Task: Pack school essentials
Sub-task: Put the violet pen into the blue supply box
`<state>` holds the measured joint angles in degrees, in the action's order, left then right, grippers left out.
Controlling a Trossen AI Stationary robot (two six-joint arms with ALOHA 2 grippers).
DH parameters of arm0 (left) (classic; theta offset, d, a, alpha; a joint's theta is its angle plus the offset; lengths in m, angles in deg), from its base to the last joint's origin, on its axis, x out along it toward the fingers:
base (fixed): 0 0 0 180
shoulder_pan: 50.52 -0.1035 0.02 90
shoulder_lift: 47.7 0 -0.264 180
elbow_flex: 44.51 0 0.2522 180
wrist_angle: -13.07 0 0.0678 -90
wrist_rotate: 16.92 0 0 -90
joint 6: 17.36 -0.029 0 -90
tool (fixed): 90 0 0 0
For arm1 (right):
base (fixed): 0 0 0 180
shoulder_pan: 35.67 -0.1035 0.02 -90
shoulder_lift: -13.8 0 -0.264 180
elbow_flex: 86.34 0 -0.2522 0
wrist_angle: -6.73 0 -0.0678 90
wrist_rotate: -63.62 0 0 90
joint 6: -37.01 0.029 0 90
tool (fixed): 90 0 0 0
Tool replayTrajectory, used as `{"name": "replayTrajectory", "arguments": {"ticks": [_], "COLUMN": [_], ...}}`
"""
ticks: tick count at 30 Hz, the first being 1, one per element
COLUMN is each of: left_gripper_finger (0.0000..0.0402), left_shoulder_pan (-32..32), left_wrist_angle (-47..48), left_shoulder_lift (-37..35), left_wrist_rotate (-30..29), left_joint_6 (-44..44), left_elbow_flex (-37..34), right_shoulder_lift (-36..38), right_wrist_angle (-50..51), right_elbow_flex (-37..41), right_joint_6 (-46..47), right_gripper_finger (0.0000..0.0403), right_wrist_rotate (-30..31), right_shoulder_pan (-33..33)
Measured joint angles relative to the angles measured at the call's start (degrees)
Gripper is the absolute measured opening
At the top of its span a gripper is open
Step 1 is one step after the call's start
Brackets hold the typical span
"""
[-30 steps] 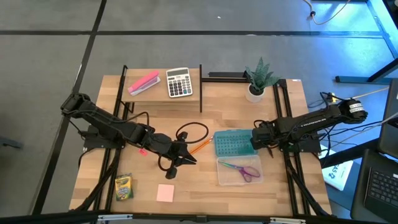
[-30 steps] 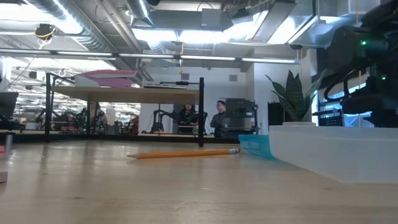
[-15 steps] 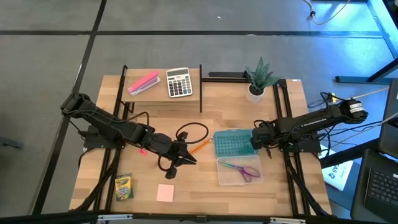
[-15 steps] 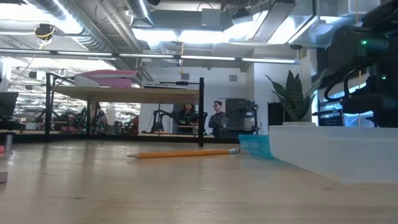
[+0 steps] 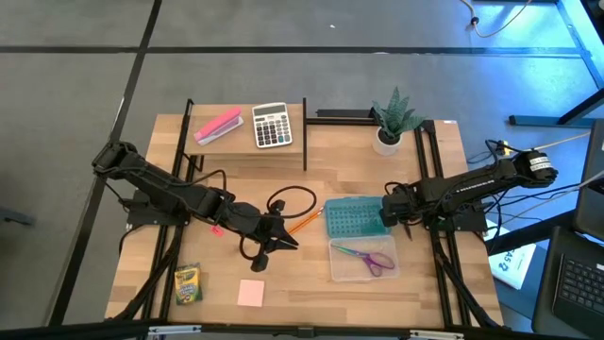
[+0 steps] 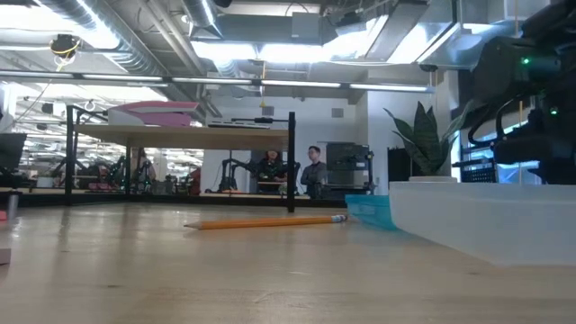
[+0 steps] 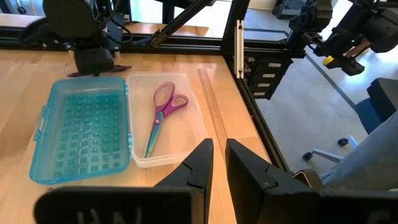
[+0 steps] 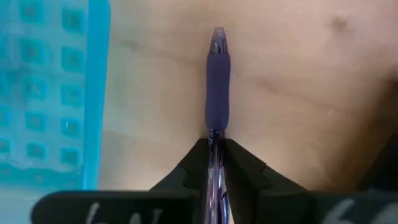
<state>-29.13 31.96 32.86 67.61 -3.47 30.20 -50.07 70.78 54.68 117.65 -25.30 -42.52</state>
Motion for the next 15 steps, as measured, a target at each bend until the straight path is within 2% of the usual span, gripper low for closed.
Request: {"name": "replayTrajectory", "arguments": {"ticks": [15], "left_gripper_finger": [0.0037], "left_shoulder_pan": [0.0], "left_wrist_angle": [0.0], "left_shoulder_lift": [0.0], "left_wrist_rotate": [0.0], "left_joint_6": [0.0], "left_elbow_flex": [0.0], "right_shoulder_lift": [0.2], "right_wrist_angle": [1.2], "right_elbow_flex": [-3.3], "right_joint_6": [-0.1], "right_gripper_finger": [0.0041], "right_wrist_rotate": [-2.2], "right_shoulder_pan": [0.0]}}
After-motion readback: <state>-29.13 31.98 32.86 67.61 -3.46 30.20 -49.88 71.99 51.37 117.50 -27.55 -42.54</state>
